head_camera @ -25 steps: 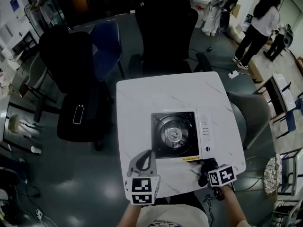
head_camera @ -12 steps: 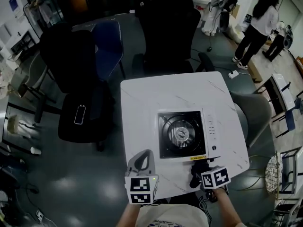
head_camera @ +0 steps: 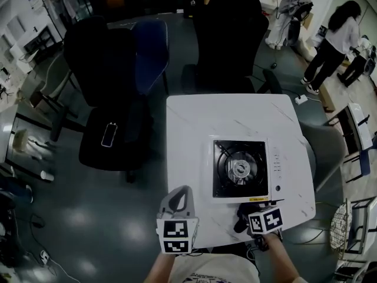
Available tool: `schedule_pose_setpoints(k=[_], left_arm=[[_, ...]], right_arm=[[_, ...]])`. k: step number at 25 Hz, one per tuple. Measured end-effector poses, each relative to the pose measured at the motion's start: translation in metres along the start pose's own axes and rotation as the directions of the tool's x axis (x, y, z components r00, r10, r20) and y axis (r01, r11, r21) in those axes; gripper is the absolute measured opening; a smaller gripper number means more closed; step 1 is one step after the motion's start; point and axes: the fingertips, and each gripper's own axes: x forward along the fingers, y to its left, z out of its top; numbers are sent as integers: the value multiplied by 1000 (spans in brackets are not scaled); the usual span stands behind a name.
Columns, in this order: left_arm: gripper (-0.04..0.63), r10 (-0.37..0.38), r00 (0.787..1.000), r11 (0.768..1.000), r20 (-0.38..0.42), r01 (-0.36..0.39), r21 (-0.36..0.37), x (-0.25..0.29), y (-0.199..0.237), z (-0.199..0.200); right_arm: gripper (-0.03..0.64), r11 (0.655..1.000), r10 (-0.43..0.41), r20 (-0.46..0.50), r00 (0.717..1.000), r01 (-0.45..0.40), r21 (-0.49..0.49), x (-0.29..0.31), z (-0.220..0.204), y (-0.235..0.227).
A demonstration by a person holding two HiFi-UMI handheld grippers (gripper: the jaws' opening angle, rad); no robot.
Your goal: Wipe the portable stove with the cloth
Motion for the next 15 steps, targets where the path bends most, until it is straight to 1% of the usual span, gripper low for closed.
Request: schedule_pose_setpoints(k=[7,15], left_arm=[[21,39,999,999,12,-38,-34,-9,20,-4],[21,73,997,995,5,-73,-73,-19,38,-13]], right_arm=[[48,998,8,-41,999,-11,-63,11,9,19],[48,986,58,-79,995,-70,-149,25,17,57]])
